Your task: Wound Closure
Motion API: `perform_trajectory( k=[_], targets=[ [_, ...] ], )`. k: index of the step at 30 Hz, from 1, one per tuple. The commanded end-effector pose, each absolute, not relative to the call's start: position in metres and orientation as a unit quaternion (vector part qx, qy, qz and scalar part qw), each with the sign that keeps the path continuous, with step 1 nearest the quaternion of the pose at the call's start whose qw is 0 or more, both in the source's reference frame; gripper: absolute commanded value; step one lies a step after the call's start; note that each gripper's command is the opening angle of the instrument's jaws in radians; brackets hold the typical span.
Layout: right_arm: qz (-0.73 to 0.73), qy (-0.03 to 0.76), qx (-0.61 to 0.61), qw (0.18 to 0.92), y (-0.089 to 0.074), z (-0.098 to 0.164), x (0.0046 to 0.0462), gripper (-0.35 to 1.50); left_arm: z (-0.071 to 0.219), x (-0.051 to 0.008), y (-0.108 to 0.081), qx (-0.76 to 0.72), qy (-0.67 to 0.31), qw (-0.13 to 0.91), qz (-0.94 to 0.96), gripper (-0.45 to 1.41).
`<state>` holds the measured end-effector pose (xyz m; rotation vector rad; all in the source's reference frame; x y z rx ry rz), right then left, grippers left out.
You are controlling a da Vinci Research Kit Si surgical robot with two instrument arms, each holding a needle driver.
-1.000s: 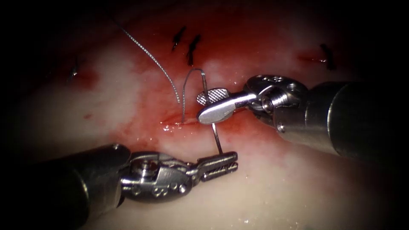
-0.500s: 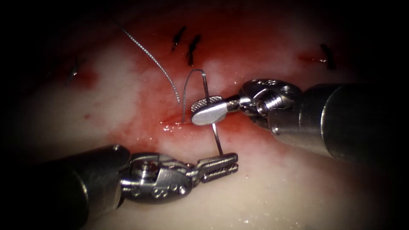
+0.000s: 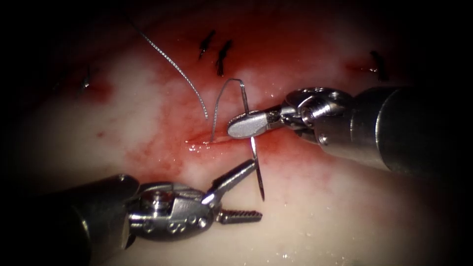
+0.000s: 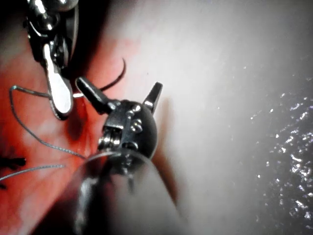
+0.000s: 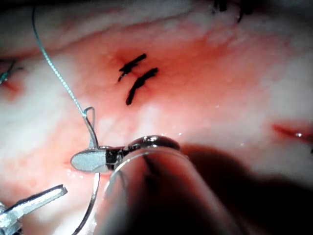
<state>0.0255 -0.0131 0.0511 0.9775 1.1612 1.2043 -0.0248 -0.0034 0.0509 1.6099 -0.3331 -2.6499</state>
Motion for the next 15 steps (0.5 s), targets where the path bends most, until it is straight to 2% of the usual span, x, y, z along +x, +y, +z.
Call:
perform_trajectory(
  k=[1,6,7,8,9,12,15],
  targets=[
    [0.512,0.499,0.416,0.562,-0.013,0.0519,0.0262,-0.35,0.0513,-0.0251,-0.0033,0.527,-0.093,0.002,-0.845,1.33],
    [0.511,0.513,0.408,0.556,-0.0125,0.0522,0.0261,-0.35,0.0502,-0.0232,-0.0031,0.552,-0.045,-0.041,-0.832,1.38],
    [0.51,0.515,0.406,0.556,-0.0124,0.0522,0.0261,-0.35,0.0501,-0.0226,-0.0032,0.554,-0.036,-0.048,-0.83,1.33],
    [0.504,0.527,0.397,0.557,-0.0123,0.0522,0.0261,-0.35,0.0499,-0.0216,-0.0031,0.558,-0.03,-0.047,-0.828,1.16],
    [0.504,0.527,0.397,0.557,-0.0123,0.0522,0.0261,-0.35,0.0499,-0.0216,-0.0031,0.558,-0.03,-0.047,-0.828,1.16],
    [0.474,0.562,0.356,0.577,-0.0121,0.0521,0.0261,-0.35,0.0501,-0.0197,-0.0027,0.57,-0.007,-0.056,-0.82,-0.01],
    [0.442,0.59,0.329,0.59,-0.0121,0.052,0.0261,-0.35,0.0508,-0.0189,-0.0018,0.575,0.01,-0.071,-0.815,-0.45]
  ],
)
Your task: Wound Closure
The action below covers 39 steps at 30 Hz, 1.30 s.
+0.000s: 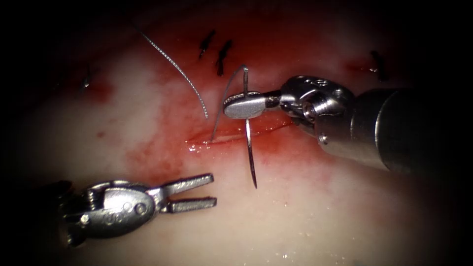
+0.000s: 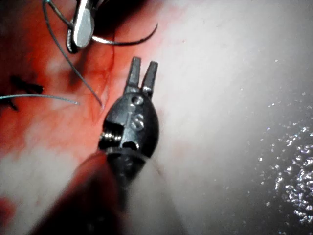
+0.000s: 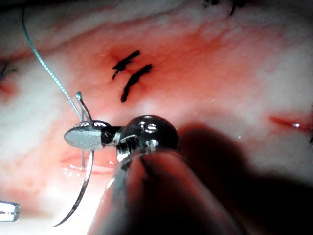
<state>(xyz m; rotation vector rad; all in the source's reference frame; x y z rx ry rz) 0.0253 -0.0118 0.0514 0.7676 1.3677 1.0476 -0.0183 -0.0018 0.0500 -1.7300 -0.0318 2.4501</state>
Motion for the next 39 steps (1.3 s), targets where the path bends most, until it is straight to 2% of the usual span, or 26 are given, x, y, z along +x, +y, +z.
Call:
perform_trajectory(
  k=[1,6,18,28,39],
  targets=[
    [0.434,0.596,0.324,0.593,-0.012,0.052,0.0261,-0.35,0.051,-0.0187,-0.002,-0.574,-0.01,0.077,0.815,-0.45],
    [0.393,0.622,0.292,0.611,-0.012,0.052,0.0261,-0.35,0.053,-0.0184,0.0,-0.551,-0.013,0.088,0.83,-0.45],
    [0.333,0.67,0.229,0.623,-0.012,0.052,0.0261,-0.35,0.063,-0.0199,0.0,-0.422,-0.095,0.059,0.9,-0.45],
    [0.296,0.685,0.2,0.634,-0.012,0.052,0.0262,-0.35,0.065,-0.0199,0.003,-0.4,-0.079,0.066,0.911,-0.45],
    [0.192,0.74,0.08,0.64,-0.011,0.053,0.0263,-0.35,0.067,-0.0182,0.003,-0.284,-0.06,0.049,0.956,-0.45]
  ],
)
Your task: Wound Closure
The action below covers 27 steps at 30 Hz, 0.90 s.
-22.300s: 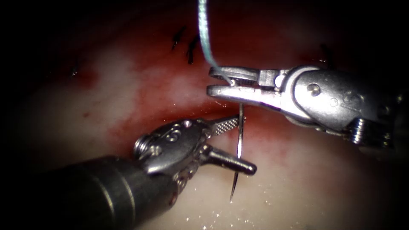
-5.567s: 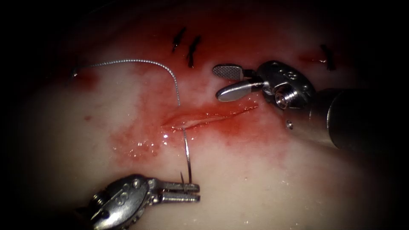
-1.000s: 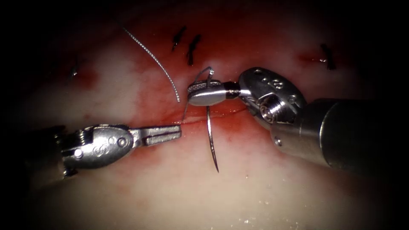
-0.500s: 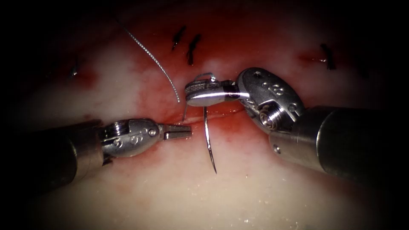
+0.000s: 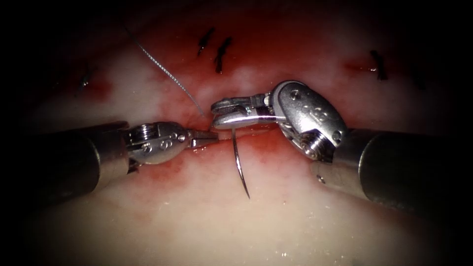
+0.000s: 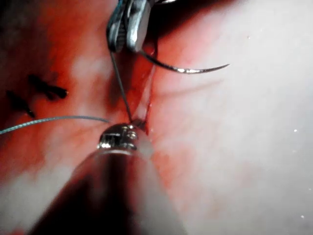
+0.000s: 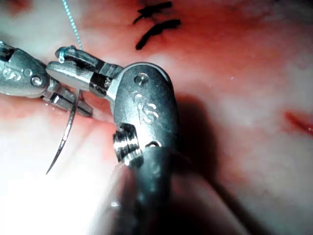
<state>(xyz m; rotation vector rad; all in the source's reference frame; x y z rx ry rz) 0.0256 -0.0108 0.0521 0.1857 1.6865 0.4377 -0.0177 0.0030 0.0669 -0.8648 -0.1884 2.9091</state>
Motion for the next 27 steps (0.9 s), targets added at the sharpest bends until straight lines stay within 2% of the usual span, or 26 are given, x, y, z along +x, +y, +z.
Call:
perform_trajectory(
  k=[1,3,8,9,11,14,18,23,24,25,27],
  targets=[
    [0.19,0.74,0.077,0.641,-0.0108,0.0531,0.0264,-0.35,0.0676,-0.018,0.0031,-0.263,-0.057,0.043,0.962,-0.45],
    [0.181,0.74,0.063,0.645,-0.0109,0.0541,0.0271,-0.35,0.0676,-0.0173,0.0028,-0.209,-0.061,0.025,0.976,-0.45],
    [0.174,0.724,0.038,0.667,-0.0102,0.056,0.0283,-0.35,0.0672,-0.017,0.0024,-0.181,-0.07,0.025,0.981,-0.45],
    [0.175,0.722,0.033,0.669,-0.01,0.0563,0.0285,-0.35,0.0671,-0.0171,0.0023,-0.18,-0.07,0.027,0.981,-0.38],
    [0.171,0.715,0.018,0.677,-0.0092,0.0568,0.029,-0.35,0.0668,-0.0173,0.002,-0.176,-0.069,0.03,0.982,0.05],
    [0.161,0.707,-0.006,0.689,-0.0082,0.0576,0.03,-0.35,0.0663,-0.0177,0.0016,-0.18,-0.078,0.034,0.98,0.51],
    [0.145,0.698,-0.036,0.7,-0.0079,0.0581,0.0308,-0.35,0.0663,-0.0177,0.0015,-0.183,-0.082,0.033,0.979,0.74],
    [0.142,0.697,-0.044,0.702,-0.008,0.0585,0.0315,-0.35,0.0665,-0.0178,0.0014,-0.183,-0.085,0.038,0.979,0.83],
    [0.138,0.696,-0.05,0.703,-0.0081,0.0585,0.0316,-0.35,0.0665,-0.0177,0.0014,-0.183,-0.085,0.039,0.979,0.79],
    [0.13,0.694,-0.057,0.705,-0.0086,0.0588,0.0317,-0.35,0.0665,-0.0177,0.0014,-0.184,-0.083,0.042,0.979,0.68],
    [0.111,0.693,-0.076,0.709,-0.0094,0.0591,0.0318,-0.35,0.0665,-0.0176,0.0014,-0.188,-0.086,0.046,0.977,0.63]
  ],
)
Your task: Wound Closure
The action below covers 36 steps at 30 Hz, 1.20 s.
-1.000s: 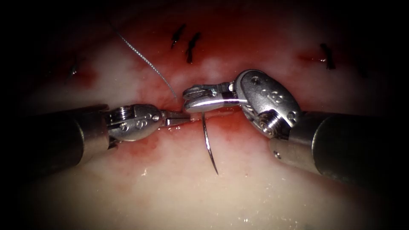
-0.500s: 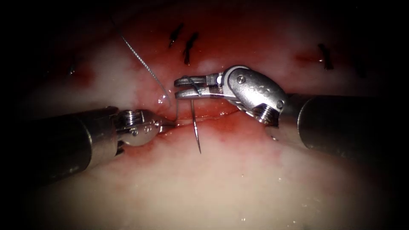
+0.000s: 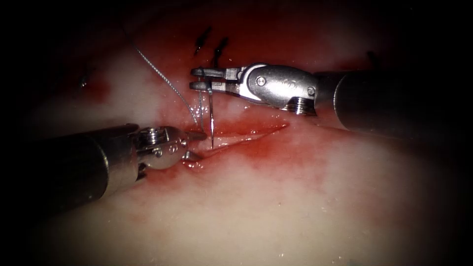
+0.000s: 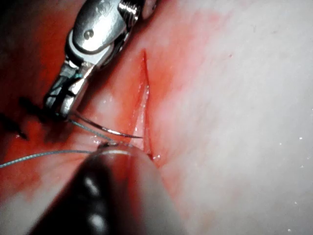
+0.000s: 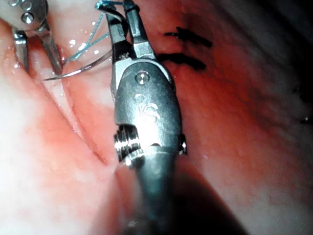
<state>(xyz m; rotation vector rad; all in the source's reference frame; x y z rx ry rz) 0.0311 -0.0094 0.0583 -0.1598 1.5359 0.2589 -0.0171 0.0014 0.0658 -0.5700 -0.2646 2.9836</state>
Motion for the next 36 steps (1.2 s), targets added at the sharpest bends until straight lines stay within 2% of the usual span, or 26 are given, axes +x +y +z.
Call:
perform_trajectory(
  k=[1,7,18,20,32,36],
  targets=[
    [0.105,0.692,-0.083,0.709,-0.0097,0.0592,0.0319,-0.35,0.0665,-0.0176,0.0014,-0.189,-0.088,0.047,0.977,0.61],
    [0.087,0.694,-0.114,0.706,-0.0103,0.0593,0.032,-0.35,0.0667,-0.0177,0.0015,-0.196,-0.087,0.053,0.975,0.47],
    [0.088,0.698,-0.128,0.699,-0.0121,0.0585,0.0341,-0.35,0.0667,-0.0176,0.0016,-0.212,-0.089,0.057,0.971,0.54],
    [0.089,0.698,-0.13,0.699,-0.0124,0.0586,0.034,-0.35,0.0667,-0.0176,0.0017,-0.215,-0.092,0.057,0.971,0.61],
    [0.109,0.695,-0.146,0.695,-0.0117,0.0559,0.0334,-0.35,0.068,-0.0173,0.0016,-0.224,-0.093,0.059,0.968,0.51],
    [0.109,0.697,-0.156,0.691,-0.0115,0.056,0.0341,-0.35,0.0683,-0.0171,0.0014,-0.229,-0.098,0.061,0.966,0.61]
  ],
)
